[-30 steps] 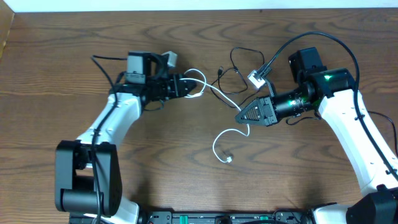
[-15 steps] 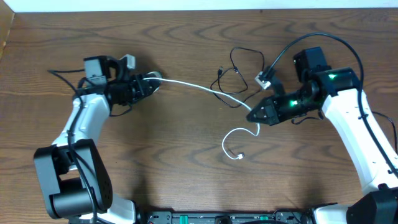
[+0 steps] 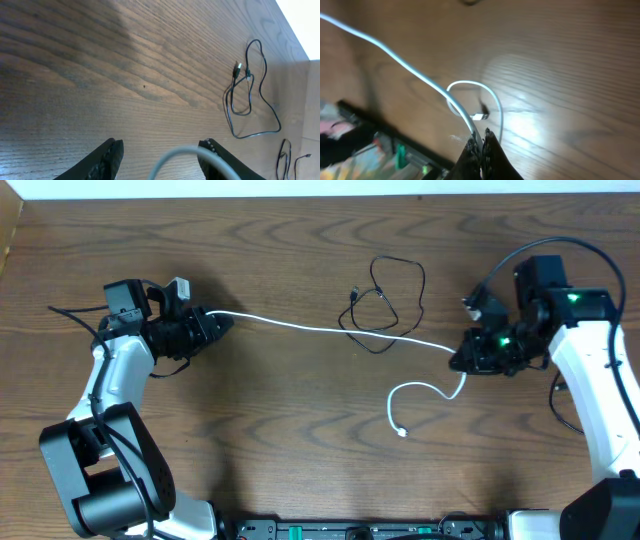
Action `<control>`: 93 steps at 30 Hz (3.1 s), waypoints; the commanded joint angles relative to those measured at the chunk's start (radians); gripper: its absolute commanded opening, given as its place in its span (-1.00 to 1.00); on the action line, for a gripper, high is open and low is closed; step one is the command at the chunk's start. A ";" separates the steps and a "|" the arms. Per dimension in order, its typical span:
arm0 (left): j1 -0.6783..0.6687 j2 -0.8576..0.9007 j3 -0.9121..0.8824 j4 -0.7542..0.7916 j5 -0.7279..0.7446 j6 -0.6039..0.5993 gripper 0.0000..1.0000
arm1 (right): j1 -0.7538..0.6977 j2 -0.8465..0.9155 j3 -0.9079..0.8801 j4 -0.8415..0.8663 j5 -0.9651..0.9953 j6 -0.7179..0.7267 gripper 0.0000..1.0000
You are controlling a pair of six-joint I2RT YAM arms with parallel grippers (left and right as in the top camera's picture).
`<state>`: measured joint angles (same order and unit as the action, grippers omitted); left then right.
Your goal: Untangle cables
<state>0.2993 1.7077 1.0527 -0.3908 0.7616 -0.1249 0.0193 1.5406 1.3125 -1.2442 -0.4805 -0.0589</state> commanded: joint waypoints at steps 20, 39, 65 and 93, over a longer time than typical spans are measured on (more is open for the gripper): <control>0.005 -0.004 0.002 -0.017 0.017 0.028 0.15 | -0.254 -0.005 0.001 0.001 0.369 0.162 -0.98; 0.002 -0.004 0.002 -0.033 0.074 0.039 0.43 | -0.320 -0.005 0.001 0.038 0.467 0.262 -0.99; -0.528 -0.004 0.002 -0.309 -0.400 0.159 0.86 | -0.203 -0.005 0.001 0.718 -0.463 0.035 -0.98; -0.591 -0.232 0.005 -0.342 -0.460 -0.081 0.86 | -0.211 -0.076 0.027 0.600 0.394 0.140 -0.98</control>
<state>-0.2901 1.4773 1.0527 -0.7162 0.3473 -0.0731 -0.1776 1.5261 1.3117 -0.6609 -0.2348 0.0711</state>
